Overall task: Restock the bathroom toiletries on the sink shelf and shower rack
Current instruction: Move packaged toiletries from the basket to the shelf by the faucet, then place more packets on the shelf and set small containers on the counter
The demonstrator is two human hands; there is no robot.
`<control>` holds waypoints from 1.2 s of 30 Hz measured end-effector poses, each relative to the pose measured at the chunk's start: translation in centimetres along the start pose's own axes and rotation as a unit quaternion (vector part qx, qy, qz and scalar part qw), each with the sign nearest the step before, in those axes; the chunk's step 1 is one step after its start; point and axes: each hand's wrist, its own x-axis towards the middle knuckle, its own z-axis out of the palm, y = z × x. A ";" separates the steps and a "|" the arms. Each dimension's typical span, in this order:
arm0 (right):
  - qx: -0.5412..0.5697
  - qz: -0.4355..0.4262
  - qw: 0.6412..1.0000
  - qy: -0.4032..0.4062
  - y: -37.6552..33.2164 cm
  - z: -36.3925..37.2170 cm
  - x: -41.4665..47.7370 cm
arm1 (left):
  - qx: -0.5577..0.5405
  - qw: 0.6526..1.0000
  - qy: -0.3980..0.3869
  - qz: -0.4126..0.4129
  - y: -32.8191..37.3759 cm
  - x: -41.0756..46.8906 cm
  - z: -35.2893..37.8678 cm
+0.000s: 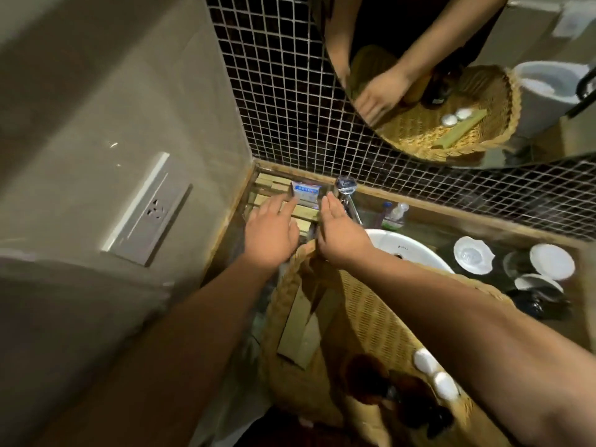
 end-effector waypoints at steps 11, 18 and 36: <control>-0.134 -0.091 0.984 -0.068 5.5 4.4 -9.2 | 0.100 0.983 -0.070 0.137 7.0 -11.6 4.8; -0.184 -0.217 0.934 -0.217 7.8 8.4 -10.0 | 0.076 0.977 -0.200 0.005 7.6 -15.3 7.3; -0.192 -0.041 0.972 -0.130 17.7 6.8 -17.2 | 0.040 0.927 -0.301 0.220 11.3 -9.6 10.6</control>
